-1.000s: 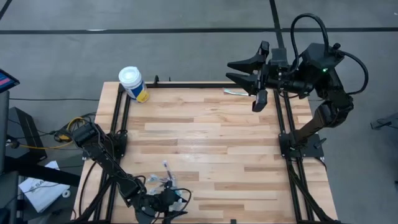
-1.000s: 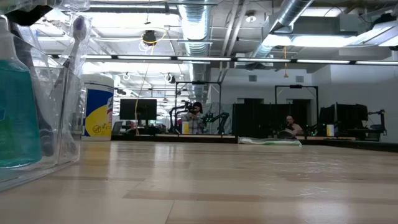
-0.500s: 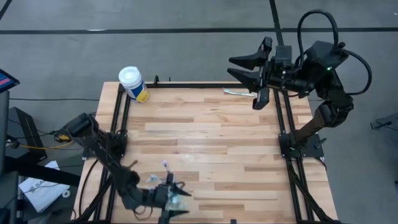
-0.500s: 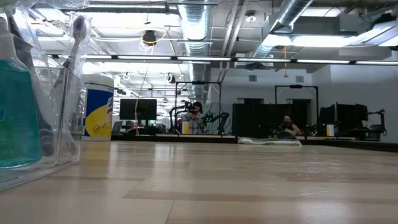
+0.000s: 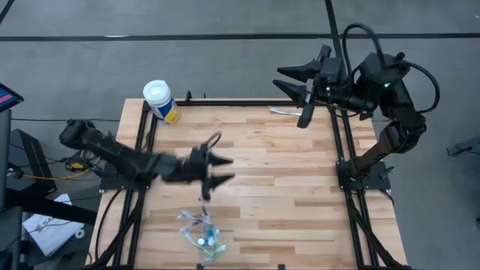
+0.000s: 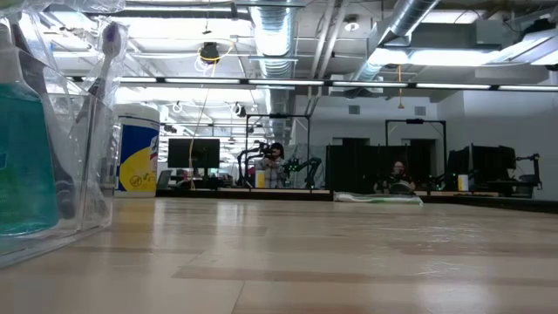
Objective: Pick & Place toothbrushing station
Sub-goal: Put the green toothbrush into the transparent organizer
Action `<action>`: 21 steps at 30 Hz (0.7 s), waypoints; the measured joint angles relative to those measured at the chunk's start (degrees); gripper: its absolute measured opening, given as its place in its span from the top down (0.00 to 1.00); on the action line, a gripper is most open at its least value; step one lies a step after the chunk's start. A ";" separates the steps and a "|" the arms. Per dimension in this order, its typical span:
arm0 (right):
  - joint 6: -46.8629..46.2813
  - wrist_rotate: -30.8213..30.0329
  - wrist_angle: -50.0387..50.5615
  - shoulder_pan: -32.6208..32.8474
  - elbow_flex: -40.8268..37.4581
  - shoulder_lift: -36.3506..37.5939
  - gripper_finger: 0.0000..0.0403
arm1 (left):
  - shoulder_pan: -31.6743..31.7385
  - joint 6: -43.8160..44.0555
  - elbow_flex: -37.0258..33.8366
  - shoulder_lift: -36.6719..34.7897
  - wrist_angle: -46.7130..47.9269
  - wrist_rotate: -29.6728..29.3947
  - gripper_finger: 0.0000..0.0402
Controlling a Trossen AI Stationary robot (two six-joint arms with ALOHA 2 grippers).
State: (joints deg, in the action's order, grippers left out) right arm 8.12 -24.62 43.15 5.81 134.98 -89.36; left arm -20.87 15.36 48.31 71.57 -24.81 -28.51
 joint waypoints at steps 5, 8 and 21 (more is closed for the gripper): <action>0.45 -0.96 4.39 0.01 0.00 0.00 0.67 | 16.02 1.25 0.00 -0.63 6.37 17.12 0.44; 1.86 -0.98 7.20 -0.01 0.00 0.09 0.67 | 25.00 1.59 0.00 1.34 7.11 27.03 0.45; 7.12 -0.98 9.62 -9.57 -0.02 0.24 0.65 | 41.31 3.36 8.20 20.36 6.86 46.44 0.45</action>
State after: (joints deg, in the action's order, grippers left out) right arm 15.24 -25.61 52.78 -3.76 134.96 -89.12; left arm 20.44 18.72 56.52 91.93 -17.96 17.93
